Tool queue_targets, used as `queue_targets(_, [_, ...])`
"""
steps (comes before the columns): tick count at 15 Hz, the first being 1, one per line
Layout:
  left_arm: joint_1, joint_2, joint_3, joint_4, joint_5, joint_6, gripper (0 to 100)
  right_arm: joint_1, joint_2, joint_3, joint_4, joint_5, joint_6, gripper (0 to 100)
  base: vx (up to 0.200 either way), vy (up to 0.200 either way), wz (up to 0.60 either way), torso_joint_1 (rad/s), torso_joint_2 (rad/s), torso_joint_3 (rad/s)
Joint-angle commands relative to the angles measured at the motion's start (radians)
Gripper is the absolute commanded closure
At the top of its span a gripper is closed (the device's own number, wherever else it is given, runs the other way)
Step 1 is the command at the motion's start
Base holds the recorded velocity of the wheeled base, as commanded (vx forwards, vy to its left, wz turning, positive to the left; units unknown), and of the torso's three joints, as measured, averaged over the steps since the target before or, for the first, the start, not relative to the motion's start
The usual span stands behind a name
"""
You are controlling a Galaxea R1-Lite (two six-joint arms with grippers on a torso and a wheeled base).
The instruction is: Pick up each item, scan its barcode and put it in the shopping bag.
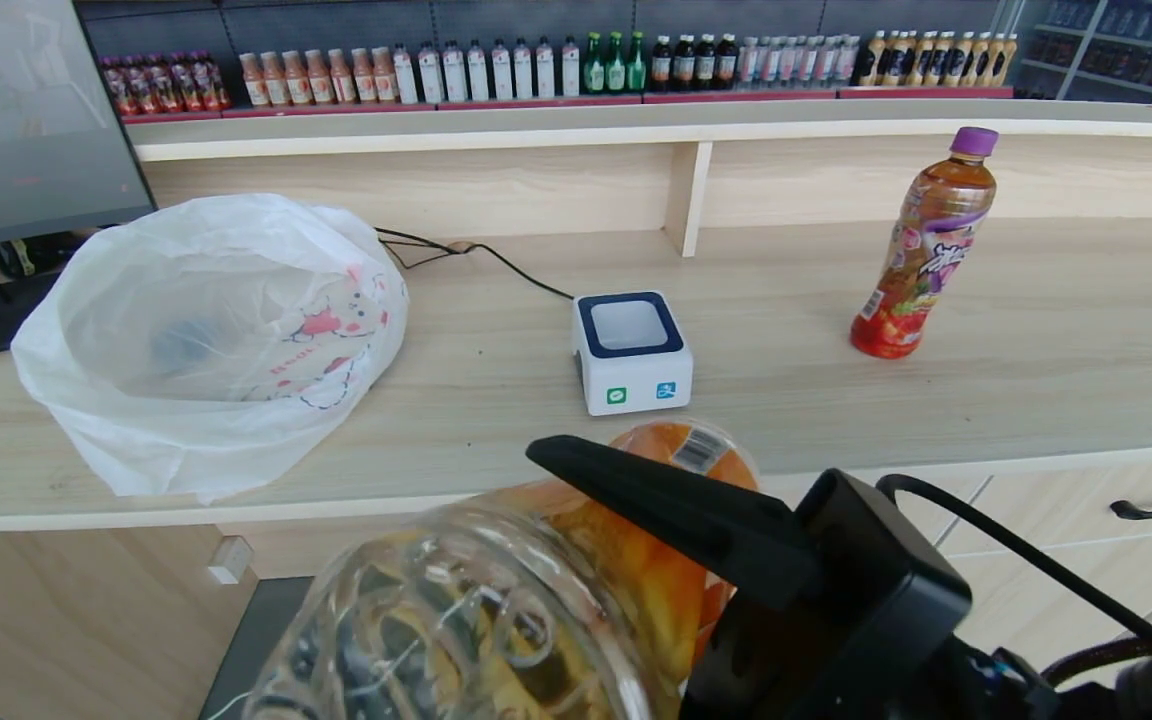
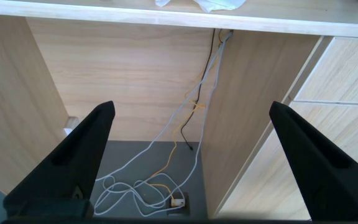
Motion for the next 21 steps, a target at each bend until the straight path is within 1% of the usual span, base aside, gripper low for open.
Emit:
queue_targets(1, [0.000, 0.000, 0.000, 0.000, 0.001, -0.001, 0, -0.003, 0.035, -0.004, -0.002, 0.001, 0.093, 100, 0.000, 0.000, 0.00, 0.000, 0.00, 0.000])
queue_targets(2, [0.000, 0.000, 0.000, 0.000, 0.001, -0.001, 0, -0.013, 0.035, -0.010, -0.002, 0.000, 0.102, 100, 0.000, 0.000, 0.00, 0.000, 0.00, 0.000])
queue_targets(3, [0.000, 0.000, 0.000, 0.000, 0.001, -0.001, 0, -0.044, 0.036, -0.027, -0.002, 0.000, 0.111, 100, 0.000, 0.000, 0.00, 0.000, 0.00, 0.000])
queue_targets(6, [0.000, 0.000, 0.000, 0.000, 0.001, -0.001, 0, -0.058, 0.015, -0.024, -0.002, -0.022, 0.182, 100, 0.000, 0.000, 0.00, 0.000, 0.00, 0.000])
queue_targets(10, [0.000, 0.000, 0.000, 0.000, 0.001, -0.001, 0, -0.135, 0.044, -0.049, -0.002, -0.019, 0.226, 100, 0.000, 0.000, 0.00, 0.000, 0.00, 0.000])
queue_targets(11, [0.000, 0.000, 0.000, 0.000, 0.001, -0.001, 0, -0.156, 0.043, -0.058, -0.002, -0.019, 0.278, 100, 0.000, 0.000, 0.00, 0.000, 0.00, 0.000])
queue_targets(12, [0.000, 0.000, 0.000, 0.000, 0.001, -0.001, 0, -0.159, 0.041, -0.063, -0.002, -0.034, 0.378, 100, 0.000, 0.000, 0.00, 0.000, 0.00, 0.000])
queue_targets(13, [0.000, 0.000, 0.000, 0.000, 0.001, 0.001, 0, -0.165, 0.038, -0.078, -0.002, -0.077, 0.458, 100, 0.000, 0.000, 0.00, 0.000, 0.00, 0.000])
queue_targets(15, [0.000, 0.000, 0.000, 0.000, 0.001, -0.001, 0, -0.170, 0.049, -0.115, -0.002, -0.103, 0.555, 100, 0.000, 0.000, 0.00, 0.000, 0.00, 0.000])
queue_targets(18, [0.000, 0.000, 0.000, 0.000, 0.001, -0.001, 0, -0.256, 0.069, -0.121, -0.002, -0.111, 0.702, 100, 0.000, 0.000, 0.00, 0.000, 0.00, 0.000])
queue_targets(21, [0.000, 0.000, 0.000, 0.000, 0.001, -0.001, 0, -0.348, 0.061, -0.142, -0.002, -0.203, 0.894, 100, 0.000, 0.000, 0.00, 0.000, 0.00, 0.000])
